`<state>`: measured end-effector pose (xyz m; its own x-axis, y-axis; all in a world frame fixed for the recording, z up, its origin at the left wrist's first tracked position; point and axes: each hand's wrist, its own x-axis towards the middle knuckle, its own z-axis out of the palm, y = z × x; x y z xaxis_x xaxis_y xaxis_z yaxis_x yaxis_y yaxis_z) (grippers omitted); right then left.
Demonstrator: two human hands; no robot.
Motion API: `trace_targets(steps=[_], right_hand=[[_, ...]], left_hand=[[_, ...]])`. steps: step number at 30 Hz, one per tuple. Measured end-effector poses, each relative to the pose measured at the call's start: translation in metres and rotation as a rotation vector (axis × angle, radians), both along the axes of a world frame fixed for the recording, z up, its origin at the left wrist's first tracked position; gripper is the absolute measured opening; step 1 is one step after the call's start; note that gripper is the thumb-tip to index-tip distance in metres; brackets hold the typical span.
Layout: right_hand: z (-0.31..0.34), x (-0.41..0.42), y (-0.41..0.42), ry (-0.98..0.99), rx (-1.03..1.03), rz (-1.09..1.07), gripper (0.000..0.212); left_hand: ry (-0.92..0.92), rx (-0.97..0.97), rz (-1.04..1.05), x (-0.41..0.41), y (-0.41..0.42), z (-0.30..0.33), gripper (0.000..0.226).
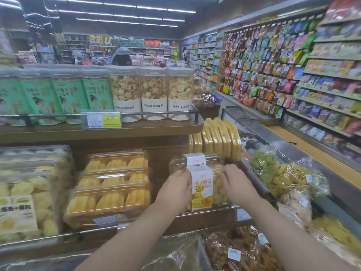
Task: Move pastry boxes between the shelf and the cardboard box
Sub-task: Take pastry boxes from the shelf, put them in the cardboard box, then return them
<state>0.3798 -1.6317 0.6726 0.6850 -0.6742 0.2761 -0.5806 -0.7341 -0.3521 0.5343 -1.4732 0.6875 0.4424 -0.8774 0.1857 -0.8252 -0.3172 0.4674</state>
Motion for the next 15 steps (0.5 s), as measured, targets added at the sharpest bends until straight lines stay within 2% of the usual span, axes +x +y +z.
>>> trace_targets(steps=[4, 7, 10, 13, 15], right_hand=[[0.023, 0.000, 0.007, 0.240, 0.142, -0.006, 0.017], [0.031, -0.008, 0.019, 0.313, 0.206, -0.036, 0.010], [0.036, -0.012, 0.037, 0.333, 0.222, -0.044, 0.008], [0.046, -0.014, 0.073, 0.338, 0.179, -0.004, 0.036], [0.053, -0.016, 0.104, 0.353, 0.162, 0.013, 0.048]], left_hand=[[0.085, 0.102, -0.024, -0.001, 0.003, 0.016, 0.013], [0.115, 0.156, -0.054, -0.006, 0.021, 0.031, 0.026], [0.080, 0.205, -0.010, 0.001, 0.050, 0.037, 0.025], [0.031, 0.226, 0.022, 0.010, 0.094, 0.045, 0.030], [0.005, 0.243, 0.035, 0.017, 0.126, 0.049, 0.032]])
